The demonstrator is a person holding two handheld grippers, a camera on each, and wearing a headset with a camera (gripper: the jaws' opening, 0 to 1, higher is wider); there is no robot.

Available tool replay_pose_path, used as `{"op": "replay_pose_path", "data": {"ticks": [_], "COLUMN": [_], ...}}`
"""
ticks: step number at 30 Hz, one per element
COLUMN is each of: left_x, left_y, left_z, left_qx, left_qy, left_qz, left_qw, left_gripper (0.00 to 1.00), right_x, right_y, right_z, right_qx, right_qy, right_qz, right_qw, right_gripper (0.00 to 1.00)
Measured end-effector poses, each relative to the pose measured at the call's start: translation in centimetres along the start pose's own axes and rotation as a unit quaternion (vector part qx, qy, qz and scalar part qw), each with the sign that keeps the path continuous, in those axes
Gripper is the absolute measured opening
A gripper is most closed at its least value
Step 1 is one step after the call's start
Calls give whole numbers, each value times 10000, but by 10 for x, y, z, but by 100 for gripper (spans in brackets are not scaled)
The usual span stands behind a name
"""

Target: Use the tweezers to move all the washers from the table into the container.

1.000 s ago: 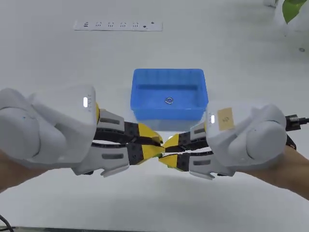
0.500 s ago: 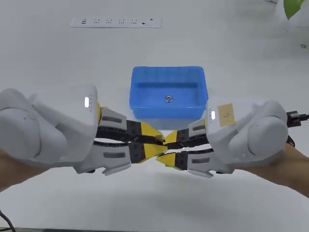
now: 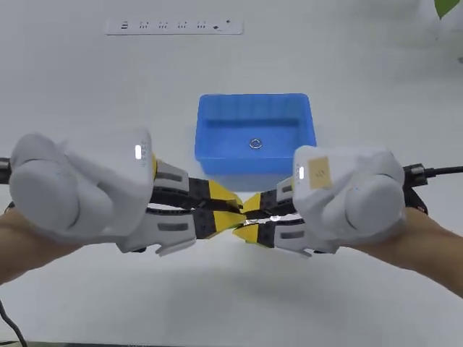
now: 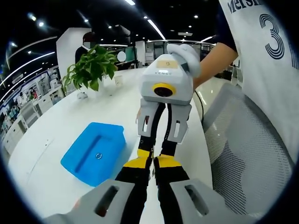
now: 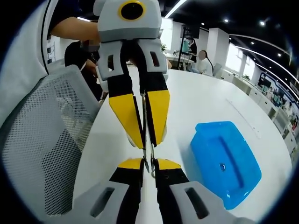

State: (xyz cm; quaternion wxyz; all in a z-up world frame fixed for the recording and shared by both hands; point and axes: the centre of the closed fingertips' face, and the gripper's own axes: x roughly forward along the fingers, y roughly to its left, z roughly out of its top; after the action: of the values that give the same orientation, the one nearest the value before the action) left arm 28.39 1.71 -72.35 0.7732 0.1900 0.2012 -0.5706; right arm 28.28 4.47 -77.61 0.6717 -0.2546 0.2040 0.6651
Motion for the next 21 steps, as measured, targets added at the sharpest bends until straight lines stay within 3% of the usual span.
{"op": "replay_pose_path", "data": {"ticks": [21], "left_x": [9], "left_y": [3], "left_z": [-8], "left_qx": [-130], "left_qy": [69], "left_qz": [-30], "left_qw": [9999], "left_gripper": [9], "right_x": [6], "right_y": [-4], "right_z": [-12], "right_qx": [213], "right_qy": [48], "right_qz": [41], "right_qw": [9998], "right_gripper": [11]}}
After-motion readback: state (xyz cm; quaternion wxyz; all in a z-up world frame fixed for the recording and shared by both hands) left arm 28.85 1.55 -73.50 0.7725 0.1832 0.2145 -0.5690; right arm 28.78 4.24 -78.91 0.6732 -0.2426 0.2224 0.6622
